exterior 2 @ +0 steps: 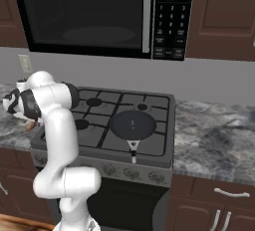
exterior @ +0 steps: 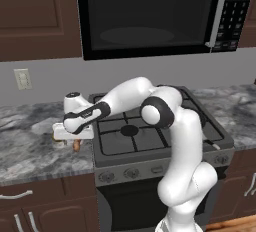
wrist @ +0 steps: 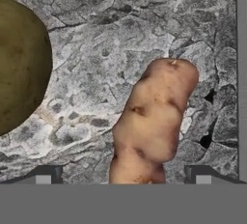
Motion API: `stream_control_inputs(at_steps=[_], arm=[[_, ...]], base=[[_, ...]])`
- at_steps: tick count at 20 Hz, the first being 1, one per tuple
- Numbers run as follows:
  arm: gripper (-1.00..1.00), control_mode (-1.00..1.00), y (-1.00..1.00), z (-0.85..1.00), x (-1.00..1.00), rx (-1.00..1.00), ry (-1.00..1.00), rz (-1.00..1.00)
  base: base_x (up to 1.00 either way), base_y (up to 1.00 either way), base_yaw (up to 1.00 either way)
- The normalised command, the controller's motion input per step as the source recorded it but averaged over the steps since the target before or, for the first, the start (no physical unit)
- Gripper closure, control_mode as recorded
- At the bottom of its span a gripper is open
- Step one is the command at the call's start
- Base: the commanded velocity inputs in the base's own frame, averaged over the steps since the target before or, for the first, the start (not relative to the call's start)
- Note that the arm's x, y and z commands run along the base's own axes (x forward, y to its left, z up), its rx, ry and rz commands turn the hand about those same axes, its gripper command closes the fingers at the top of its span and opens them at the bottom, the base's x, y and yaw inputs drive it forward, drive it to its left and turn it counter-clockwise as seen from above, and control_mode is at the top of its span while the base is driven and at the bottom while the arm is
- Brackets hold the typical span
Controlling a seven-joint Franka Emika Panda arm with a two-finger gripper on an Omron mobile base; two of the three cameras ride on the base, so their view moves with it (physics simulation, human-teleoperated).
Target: Put the potato and potato in the pan. Then turn on the front right burner and set the heat to medium.
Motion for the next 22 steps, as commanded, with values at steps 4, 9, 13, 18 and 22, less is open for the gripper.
stream_control_inputs(at_steps=[4, 9, 13, 18, 22], arm=[[-1.0, -1.0, 0.0, -0.29, 0.0, 0.0, 0.0, 0.0], [-1.0, -1.0, 0.0, -0.01, 0.0, 0.0, 0.0, 0.0], [1.0, -1.0, 0.0, 0.0, 0.0, 0.0, 0.0, 0.0], [1.0, -1.0, 0.0, 0.0, 0.0, 0.0, 0.0, 0.0], [1.0, -1.0, 0.0, 0.0, -0.19, 0.01, -0.02, 0.0]], base=[[0.0, 0.0, 0.0], [0.0, 0.0, 0.0], [0.0, 0.0, 0.0], [0.0, 0.0, 0.0], [0.0, 0.0, 0.0]])
